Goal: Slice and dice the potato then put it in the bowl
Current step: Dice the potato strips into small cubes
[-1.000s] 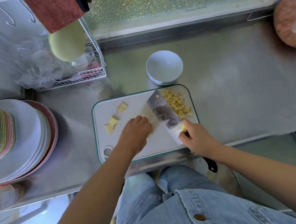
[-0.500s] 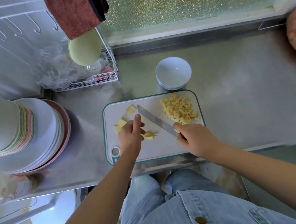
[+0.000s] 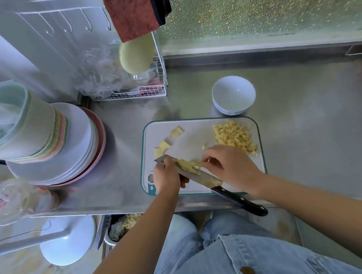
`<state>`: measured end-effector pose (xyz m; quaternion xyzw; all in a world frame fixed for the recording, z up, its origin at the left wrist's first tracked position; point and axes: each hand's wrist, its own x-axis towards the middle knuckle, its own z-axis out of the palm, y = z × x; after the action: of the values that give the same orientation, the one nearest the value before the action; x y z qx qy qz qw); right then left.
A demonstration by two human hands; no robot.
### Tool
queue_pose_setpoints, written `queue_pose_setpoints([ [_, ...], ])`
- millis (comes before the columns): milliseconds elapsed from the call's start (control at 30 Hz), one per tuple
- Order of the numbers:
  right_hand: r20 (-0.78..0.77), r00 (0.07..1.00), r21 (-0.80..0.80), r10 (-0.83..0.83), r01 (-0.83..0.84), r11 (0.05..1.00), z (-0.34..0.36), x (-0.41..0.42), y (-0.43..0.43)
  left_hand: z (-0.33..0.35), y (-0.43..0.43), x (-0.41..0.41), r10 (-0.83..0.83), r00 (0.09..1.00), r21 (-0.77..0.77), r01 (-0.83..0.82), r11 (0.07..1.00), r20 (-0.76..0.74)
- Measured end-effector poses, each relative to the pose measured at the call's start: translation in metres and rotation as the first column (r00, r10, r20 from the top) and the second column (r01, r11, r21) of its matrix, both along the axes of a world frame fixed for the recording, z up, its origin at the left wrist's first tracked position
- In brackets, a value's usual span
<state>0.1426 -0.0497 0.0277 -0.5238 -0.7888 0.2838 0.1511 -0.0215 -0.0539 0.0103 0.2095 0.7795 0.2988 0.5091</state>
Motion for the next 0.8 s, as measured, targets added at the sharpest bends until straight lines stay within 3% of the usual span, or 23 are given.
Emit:
queue_pose_setpoints([
  [133, -0.056, 0.996, -0.089, 0.074, -0.079, 0.993, -0.01, -0.032, 0.009, 0.001, -0.004, 0.0, 0.012, 1.0, 0.024, -0.013, 1.0, 0.007],
  [300, -0.053, 0.998, -0.098, -0.039, 0.033, 0.995, -0.024, -0.046, 0.027, 0.001, -0.005, -0.001, -0.019, 1.0, 0.016, 0.019, 1.0, -0.01],
  [433, 0.043, 0.999, -0.209, 0.009, 0.0, 0.978, -0.025, -0.049, 0.039, -0.001, -0.004, -0.003, -0.039, 0.999, -0.014, 0.039, 0.999, -0.016],
  [800, 0.003, 0.999, -0.296, -0.044, 0.043, 0.954, -0.028, -0.055, 0.049, -0.004, 0.005, -0.008, -0.048, 0.998, -0.004, 0.047, 0.999, -0.048],
])
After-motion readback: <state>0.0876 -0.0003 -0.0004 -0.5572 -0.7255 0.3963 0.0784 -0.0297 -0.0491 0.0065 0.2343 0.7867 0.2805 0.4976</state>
